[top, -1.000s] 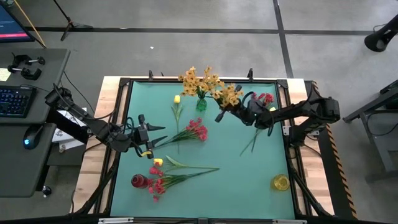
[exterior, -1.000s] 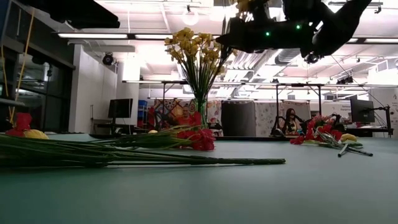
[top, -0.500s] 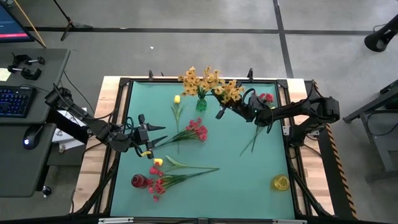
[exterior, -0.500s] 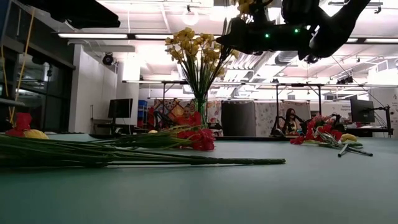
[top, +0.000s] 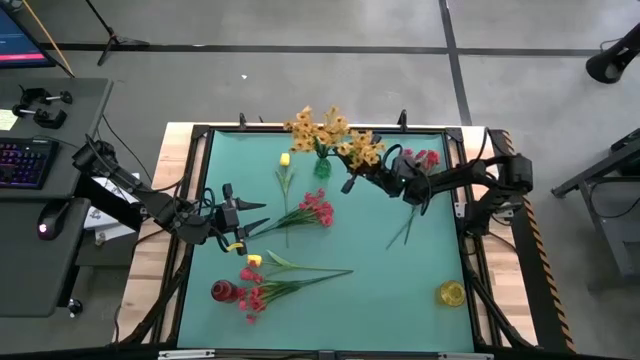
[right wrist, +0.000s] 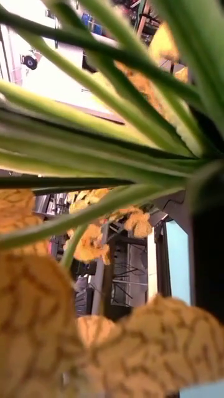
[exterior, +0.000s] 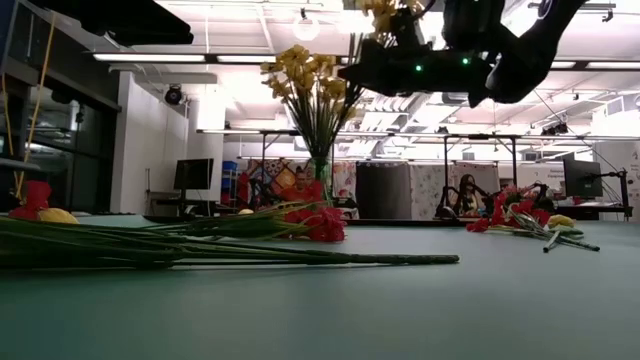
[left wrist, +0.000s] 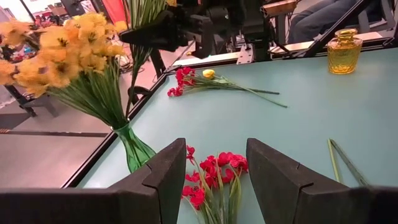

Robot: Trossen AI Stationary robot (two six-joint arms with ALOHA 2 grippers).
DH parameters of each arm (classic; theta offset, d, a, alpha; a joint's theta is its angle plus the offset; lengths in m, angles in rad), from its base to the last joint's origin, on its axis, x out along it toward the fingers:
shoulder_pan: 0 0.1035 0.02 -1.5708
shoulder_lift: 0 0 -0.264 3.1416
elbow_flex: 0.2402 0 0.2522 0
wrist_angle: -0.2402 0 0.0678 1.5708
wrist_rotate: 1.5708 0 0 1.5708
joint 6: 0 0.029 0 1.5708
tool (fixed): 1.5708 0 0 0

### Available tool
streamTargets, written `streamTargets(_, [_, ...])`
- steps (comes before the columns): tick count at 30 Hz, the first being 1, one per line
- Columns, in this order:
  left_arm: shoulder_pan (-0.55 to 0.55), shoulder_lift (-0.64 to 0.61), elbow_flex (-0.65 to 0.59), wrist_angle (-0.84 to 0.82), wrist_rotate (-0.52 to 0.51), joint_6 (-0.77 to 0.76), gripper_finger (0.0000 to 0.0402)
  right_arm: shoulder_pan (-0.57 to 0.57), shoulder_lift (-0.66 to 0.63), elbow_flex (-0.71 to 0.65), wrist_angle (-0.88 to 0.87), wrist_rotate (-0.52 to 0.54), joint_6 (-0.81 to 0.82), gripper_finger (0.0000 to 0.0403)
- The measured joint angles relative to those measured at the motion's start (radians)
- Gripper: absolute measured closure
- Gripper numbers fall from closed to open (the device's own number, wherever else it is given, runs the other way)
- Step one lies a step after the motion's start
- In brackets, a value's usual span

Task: Sort flowers into vase by color
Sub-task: Put the yellow flower into the green vase

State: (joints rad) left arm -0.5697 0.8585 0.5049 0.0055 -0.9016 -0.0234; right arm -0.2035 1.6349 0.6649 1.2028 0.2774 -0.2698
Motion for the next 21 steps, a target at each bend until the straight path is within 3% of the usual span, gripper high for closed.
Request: streamTargets(21, [0.0,0.0,-0.001,0.021,0.0,0.0,0.0245,0.0,0.002,0.043,-0.104,-0.026,0.0,0.0403])
